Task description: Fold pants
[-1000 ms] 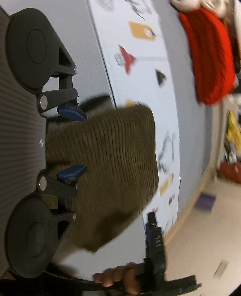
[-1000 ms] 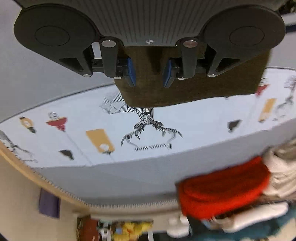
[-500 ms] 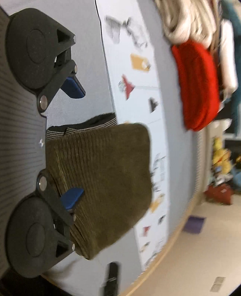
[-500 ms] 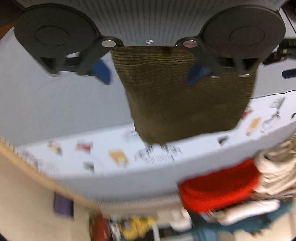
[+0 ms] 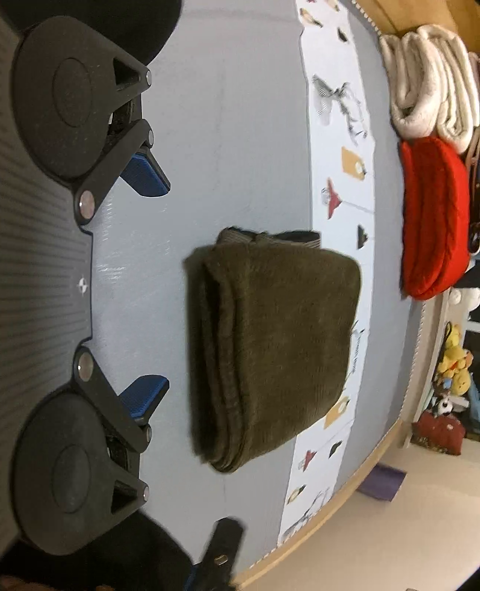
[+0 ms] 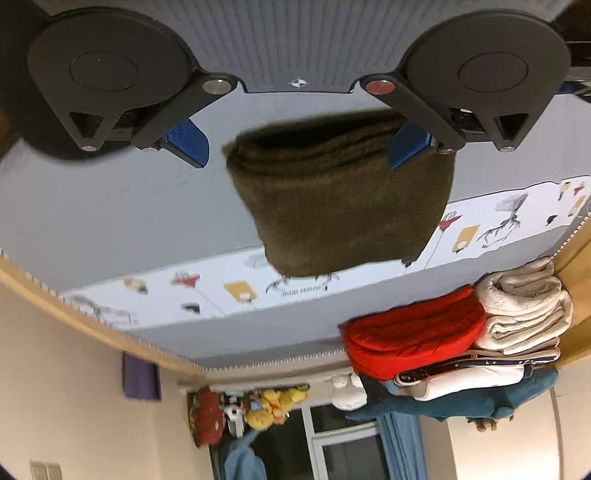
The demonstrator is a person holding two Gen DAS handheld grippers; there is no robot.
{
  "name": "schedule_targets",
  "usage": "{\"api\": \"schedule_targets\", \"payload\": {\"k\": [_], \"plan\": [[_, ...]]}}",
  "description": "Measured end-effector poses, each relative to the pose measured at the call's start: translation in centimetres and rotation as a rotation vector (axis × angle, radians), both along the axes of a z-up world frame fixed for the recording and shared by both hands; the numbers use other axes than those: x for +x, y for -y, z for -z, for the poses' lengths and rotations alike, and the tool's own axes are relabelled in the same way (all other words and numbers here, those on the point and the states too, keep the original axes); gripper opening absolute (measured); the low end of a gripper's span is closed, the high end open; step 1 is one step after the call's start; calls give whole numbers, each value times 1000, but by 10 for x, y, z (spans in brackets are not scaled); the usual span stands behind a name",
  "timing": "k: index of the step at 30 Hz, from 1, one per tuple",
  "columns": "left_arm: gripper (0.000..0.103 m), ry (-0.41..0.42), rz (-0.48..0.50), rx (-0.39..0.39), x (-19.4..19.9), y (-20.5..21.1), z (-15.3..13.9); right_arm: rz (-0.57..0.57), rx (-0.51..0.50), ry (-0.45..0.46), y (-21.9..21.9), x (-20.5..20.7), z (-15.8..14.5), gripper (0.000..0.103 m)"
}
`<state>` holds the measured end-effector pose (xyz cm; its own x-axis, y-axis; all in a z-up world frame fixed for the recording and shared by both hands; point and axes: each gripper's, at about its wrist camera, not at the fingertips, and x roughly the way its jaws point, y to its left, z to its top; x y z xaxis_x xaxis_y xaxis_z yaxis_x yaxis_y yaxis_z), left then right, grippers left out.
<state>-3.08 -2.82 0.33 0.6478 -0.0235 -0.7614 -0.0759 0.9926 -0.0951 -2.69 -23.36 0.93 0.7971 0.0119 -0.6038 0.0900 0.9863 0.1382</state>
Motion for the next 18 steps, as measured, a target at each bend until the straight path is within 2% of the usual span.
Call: {"api": "schedule_targets", "payload": {"k": [4,7,14,18], "plan": [[103,28,3,28,13,2,7,-49,-31,5,-9,5,0,102],[103,19,27,61,17,5,13,-37,-37,-34,-10,16,8,102],[103,45,25,49,16,0,11,-21,-12,-75,-11,24,15,102],[103,27,21,39,20,-2,17,-32,-29,-84,-14,23,19,102]]}}
